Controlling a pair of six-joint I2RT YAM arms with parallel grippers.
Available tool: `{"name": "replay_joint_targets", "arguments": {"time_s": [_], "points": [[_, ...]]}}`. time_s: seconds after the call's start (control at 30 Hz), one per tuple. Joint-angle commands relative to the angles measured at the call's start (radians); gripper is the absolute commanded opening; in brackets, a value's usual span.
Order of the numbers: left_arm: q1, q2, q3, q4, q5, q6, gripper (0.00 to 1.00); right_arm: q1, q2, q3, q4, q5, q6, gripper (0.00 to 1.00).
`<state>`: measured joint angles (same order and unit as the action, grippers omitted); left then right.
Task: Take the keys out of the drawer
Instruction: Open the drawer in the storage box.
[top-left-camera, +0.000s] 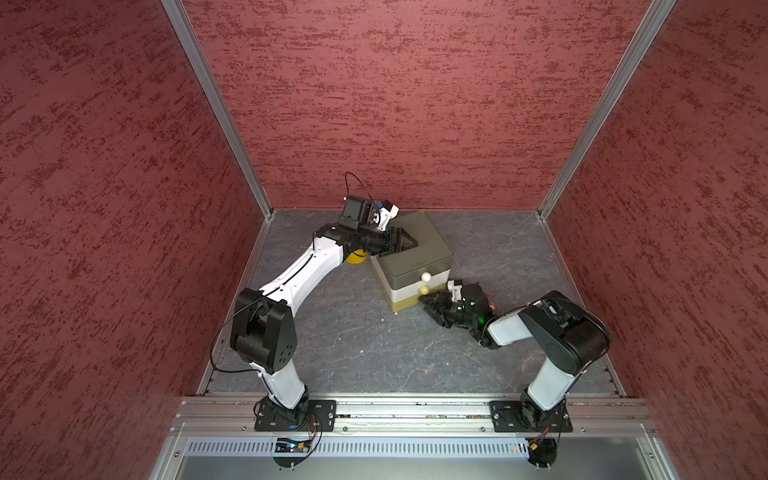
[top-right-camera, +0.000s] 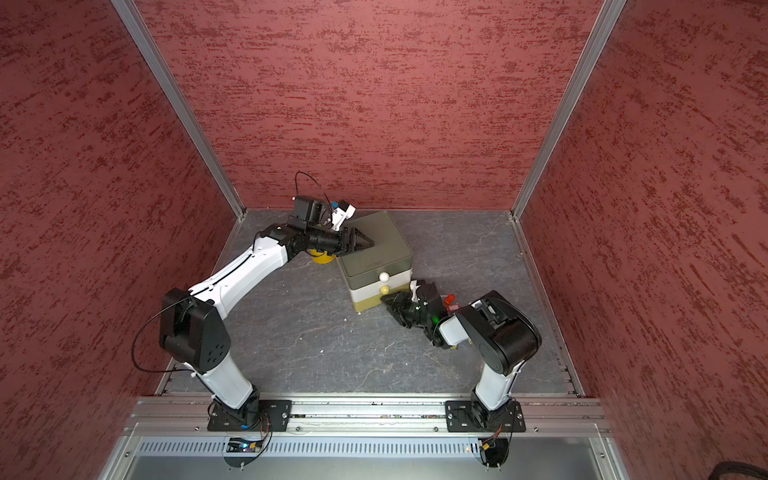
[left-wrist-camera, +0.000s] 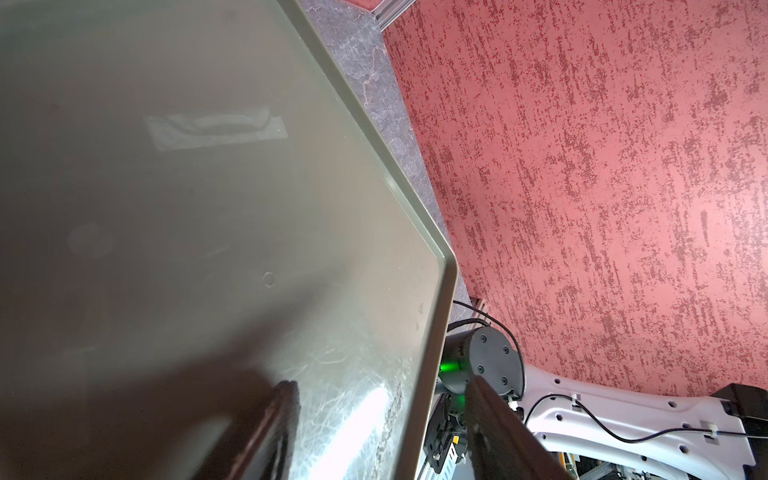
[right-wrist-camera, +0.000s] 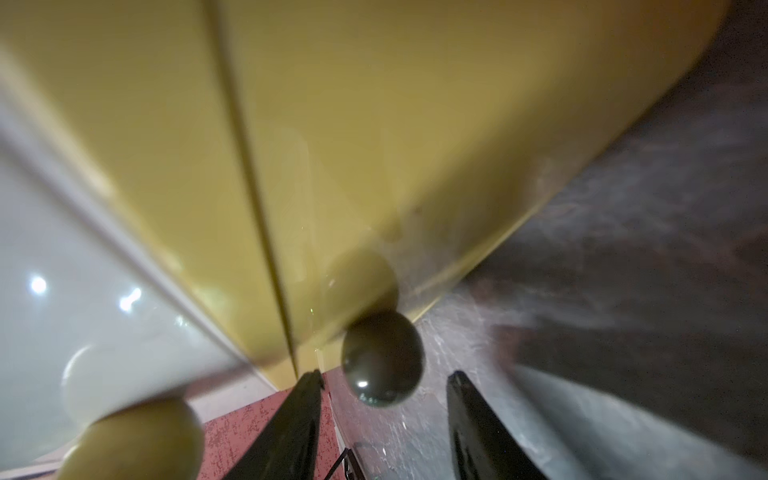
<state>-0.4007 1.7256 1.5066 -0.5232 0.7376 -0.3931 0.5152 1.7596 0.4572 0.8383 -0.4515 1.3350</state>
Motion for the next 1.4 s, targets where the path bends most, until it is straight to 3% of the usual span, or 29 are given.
{"name": "replay_joint_targets", "arguments": {"time_s": [0.0, 0.17, 0.6, 1.37], "points": [[0.030, 0.107, -0.080, -0.218, -0.098, 0.031, 0.67, -0.003, 0.022, 0.032, 0.016, 0.006, -0.003, 0.49], [0.033, 0.123, -0.068, -0.219, -0.090, 0.033, 0.66, -0.001, 0.038, 0.055, 0.025, 0.016, -0.002, 0.45], [0.033, 0.138, -0.059, -0.228, -0.085, 0.046, 0.67, -0.002, 0.069, 0.058, 0.071, 0.007, 0.014, 0.16], [0.028, 0.196, -0.039, -0.292, -0.141, 0.052, 0.67, -0.002, -0.129, -0.186, 0.077, 0.053, 0.000, 0.12]]}}
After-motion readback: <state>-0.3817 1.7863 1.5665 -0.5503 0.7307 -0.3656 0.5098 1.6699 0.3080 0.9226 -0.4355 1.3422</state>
